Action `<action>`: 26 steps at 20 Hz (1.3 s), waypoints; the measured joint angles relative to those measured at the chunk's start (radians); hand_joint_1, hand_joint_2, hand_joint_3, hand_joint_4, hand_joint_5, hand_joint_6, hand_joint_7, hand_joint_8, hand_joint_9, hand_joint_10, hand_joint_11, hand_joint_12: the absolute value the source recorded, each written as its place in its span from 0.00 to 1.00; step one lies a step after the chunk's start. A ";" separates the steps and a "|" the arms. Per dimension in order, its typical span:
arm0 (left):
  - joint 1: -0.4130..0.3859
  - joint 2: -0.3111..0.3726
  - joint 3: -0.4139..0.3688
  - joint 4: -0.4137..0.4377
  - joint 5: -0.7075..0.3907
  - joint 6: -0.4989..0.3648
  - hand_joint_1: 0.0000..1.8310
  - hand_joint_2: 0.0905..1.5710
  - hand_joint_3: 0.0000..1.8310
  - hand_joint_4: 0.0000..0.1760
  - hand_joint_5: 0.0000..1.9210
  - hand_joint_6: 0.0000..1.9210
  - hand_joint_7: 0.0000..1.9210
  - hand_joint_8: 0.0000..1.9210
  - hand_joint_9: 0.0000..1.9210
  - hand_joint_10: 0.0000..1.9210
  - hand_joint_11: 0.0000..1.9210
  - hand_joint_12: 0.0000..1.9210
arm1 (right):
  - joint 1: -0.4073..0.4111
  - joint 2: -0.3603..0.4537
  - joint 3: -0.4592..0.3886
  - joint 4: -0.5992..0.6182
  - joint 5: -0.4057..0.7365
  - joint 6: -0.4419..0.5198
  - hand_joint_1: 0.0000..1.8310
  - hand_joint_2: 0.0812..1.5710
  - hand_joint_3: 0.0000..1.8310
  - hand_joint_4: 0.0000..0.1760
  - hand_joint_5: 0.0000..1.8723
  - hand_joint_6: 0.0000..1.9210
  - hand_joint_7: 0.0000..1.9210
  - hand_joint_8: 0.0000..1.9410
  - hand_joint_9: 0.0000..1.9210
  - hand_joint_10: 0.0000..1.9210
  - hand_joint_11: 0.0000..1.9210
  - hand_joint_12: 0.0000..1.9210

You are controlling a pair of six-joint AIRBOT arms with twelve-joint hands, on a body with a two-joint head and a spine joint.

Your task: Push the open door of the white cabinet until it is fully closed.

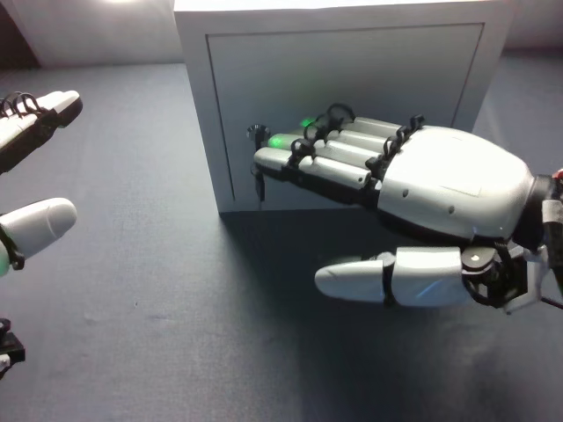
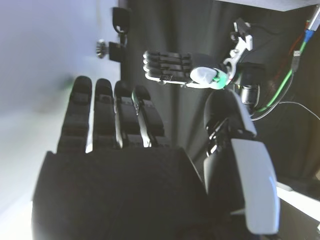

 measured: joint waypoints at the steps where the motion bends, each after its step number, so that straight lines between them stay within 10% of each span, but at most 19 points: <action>1: 0.010 0.000 -0.005 -0.007 -0.011 -0.001 0.08 0.91 0.00 0.03 0.00 0.00 0.00 0.00 0.00 0.00 0.00 0.00 | -0.003 0.019 -0.011 -0.014 0.023 0.015 0.07 0.82 0.00 0.00 0.03 0.00 0.05 0.01 0.10 0.01 0.00 0.51; 6: 0.031 0.000 -0.012 -0.029 -0.036 0.000 0.11 0.91 0.00 0.00 0.00 0.00 0.00 0.00 0.00 0.00 0.00 0.00 | -0.067 0.094 -0.051 -0.013 0.111 0.053 0.16 0.79 0.00 0.00 0.07 0.00 0.12 0.00 0.15 0.01 0.00 0.60; 8: 0.037 0.001 -0.017 -0.030 -0.049 0.000 0.11 0.91 0.00 0.01 0.00 0.00 0.00 0.00 0.00 0.00 0.00 0.00 | -0.102 0.146 -0.087 -0.010 0.174 0.055 0.13 0.81 0.00 0.00 0.04 0.00 0.10 0.00 0.10 0.01 0.00 0.33; 12: 0.047 0.002 -0.019 -0.058 -0.067 0.000 0.09 0.90 0.00 0.00 0.01 0.00 0.00 0.00 0.00 0.00 0.00 0.00 | -0.200 0.219 -0.121 0.082 0.240 0.031 0.10 0.83 0.00 0.00 0.00 0.00 0.01 0.00 0.02 0.00 0.00 0.42; 13: 0.047 0.003 -0.019 -0.057 -0.071 0.000 0.08 0.90 0.00 0.00 0.00 0.00 0.00 0.00 0.00 0.00 0.01 0.00 | -0.222 0.248 -0.139 0.116 0.251 0.003 0.07 0.84 0.00 0.00 0.00 0.00 0.00 0.00 0.00 0.00 0.00 0.36; 14: 0.047 0.003 -0.019 -0.055 -0.077 0.001 0.07 0.90 0.00 0.04 0.00 0.00 0.00 0.00 0.00 0.00 0.02 0.01 | -0.253 0.284 -0.159 0.150 0.286 -0.021 0.06 0.82 0.00 0.00 0.01 0.01 0.00 0.00 0.00 0.00 0.00 0.05; 26: 0.043 0.012 -0.027 -0.071 -0.129 0.018 0.09 0.89 0.00 0.00 0.00 0.00 0.00 0.00 0.00 0.00 0.00 0.00 | -0.590 0.415 -0.243 0.565 0.659 -0.170 0.11 0.80 0.00 0.10 0.00 0.00 0.00 0.00 0.00 0.00 0.00 0.00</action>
